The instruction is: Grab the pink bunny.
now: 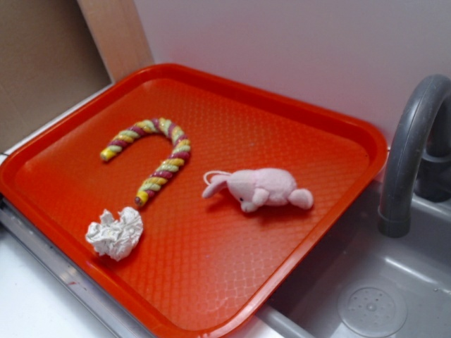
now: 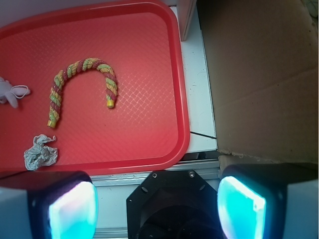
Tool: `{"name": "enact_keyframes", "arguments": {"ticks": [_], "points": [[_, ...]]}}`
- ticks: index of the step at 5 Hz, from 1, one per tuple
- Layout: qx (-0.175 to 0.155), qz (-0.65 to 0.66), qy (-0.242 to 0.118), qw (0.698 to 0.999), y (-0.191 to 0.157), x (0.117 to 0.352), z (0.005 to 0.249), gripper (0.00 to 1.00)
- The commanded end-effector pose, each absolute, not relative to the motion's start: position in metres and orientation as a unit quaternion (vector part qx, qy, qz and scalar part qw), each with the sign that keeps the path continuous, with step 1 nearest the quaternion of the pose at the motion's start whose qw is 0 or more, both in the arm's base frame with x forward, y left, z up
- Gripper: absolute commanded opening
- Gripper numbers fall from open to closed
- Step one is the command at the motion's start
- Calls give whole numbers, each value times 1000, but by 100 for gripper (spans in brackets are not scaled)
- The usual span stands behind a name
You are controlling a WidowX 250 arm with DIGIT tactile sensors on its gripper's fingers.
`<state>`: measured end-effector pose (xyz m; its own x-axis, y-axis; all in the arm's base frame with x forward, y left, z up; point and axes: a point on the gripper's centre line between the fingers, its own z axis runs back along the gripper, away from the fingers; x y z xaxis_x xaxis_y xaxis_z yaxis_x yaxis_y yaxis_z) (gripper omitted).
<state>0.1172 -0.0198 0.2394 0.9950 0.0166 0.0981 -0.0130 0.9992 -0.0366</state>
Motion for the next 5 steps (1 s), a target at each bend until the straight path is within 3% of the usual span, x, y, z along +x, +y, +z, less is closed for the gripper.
{"name": "enact_keyframes", "arguments": {"ticks": [1,2,3,5], "points": [[-18,7,-49,999,-20,117,239,100],[-8,-70,-70,995,-60,135,241,100],[12,-160,-116,980,-107,154,236,100],[-2,-346,-191,919,-210,171,201,100]]}}
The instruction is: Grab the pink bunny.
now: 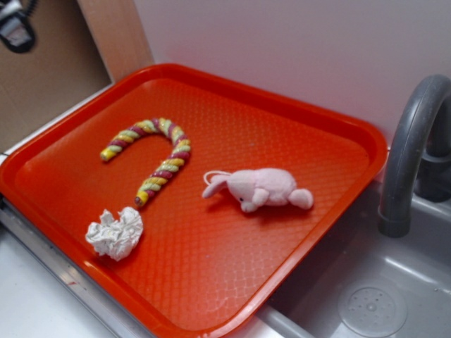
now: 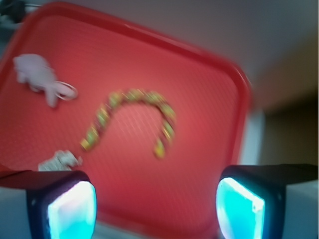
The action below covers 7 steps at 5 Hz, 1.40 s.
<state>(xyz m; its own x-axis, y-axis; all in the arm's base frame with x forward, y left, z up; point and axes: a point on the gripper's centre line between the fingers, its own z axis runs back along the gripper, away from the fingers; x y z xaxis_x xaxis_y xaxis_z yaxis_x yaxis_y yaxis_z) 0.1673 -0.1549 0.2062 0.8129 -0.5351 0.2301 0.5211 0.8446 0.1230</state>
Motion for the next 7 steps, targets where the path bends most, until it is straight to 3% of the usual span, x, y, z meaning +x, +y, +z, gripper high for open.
{"name": "enact_keyframes", "arguments": {"ticks": [1,2,3,4,5,6,7], "points": [[1,-391,-178,903,-254,182,169,100],[-2,-409,-168,897,-283,188,144,100],[-34,-425,-145,893,-306,205,112,100],[-13,-442,-112,890,-326,213,82,100],[-32,-442,-105,890,-333,218,65,100],[-54,-480,-90,871,-333,216,61,100],[-31,-470,-89,877,-333,211,60,0]]}}
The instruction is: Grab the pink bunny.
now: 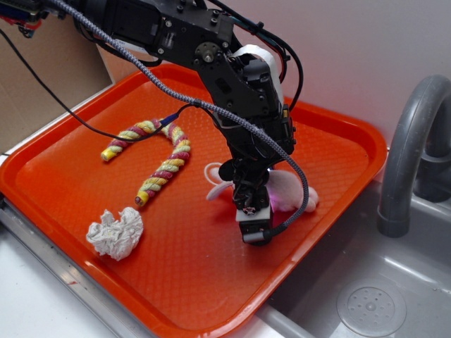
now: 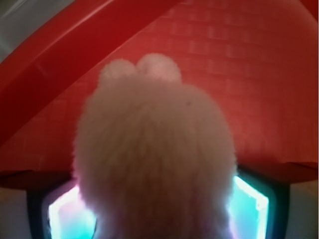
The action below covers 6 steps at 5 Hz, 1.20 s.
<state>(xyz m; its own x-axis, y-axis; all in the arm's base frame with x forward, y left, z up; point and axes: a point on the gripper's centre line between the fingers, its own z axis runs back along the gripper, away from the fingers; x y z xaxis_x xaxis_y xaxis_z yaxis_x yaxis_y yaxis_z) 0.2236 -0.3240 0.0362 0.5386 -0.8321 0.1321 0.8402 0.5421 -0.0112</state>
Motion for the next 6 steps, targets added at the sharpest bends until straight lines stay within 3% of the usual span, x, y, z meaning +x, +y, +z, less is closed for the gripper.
{"name": "enact_keyframes", "arguments": {"ticks": [1,3,6], "points": [[-24,-440,-91,893,-327,209,68,0],[-25,-229,-51,972,-271,211,133,0],[-18,-24,-63,998,-152,178,208,0]]}}
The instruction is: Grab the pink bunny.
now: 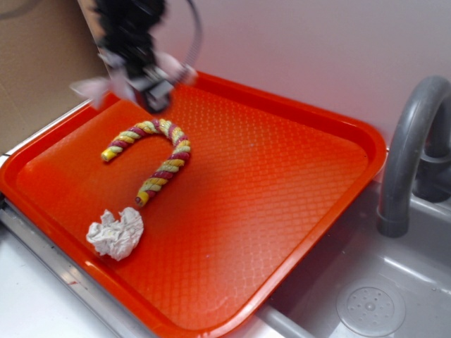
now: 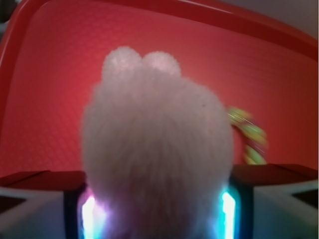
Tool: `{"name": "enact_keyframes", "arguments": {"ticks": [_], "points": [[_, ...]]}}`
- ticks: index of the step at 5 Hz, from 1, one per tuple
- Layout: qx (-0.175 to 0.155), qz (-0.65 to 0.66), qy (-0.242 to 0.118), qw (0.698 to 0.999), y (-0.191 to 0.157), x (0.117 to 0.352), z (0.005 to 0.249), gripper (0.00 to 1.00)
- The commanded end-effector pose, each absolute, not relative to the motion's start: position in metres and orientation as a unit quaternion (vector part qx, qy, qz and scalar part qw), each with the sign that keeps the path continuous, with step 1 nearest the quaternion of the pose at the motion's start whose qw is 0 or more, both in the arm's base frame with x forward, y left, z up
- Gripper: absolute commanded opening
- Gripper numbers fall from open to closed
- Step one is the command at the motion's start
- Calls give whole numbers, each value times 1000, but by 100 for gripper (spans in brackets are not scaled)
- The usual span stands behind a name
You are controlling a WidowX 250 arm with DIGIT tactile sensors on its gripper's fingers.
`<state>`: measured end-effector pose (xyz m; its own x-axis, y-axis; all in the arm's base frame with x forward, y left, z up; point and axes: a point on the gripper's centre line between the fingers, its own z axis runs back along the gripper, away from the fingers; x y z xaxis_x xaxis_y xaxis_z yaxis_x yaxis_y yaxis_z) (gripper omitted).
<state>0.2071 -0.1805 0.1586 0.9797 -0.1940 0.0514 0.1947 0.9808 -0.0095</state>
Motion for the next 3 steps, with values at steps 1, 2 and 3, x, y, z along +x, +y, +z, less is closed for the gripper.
{"name": "enact_keyframes", "arguments": {"ticks": [1,2,3], "points": [[2,39,-75,996,-124,166,235,0],[-8,118,-103,988,-106,154,251,0],[-8,118,-103,988,-106,154,251,100]]}}
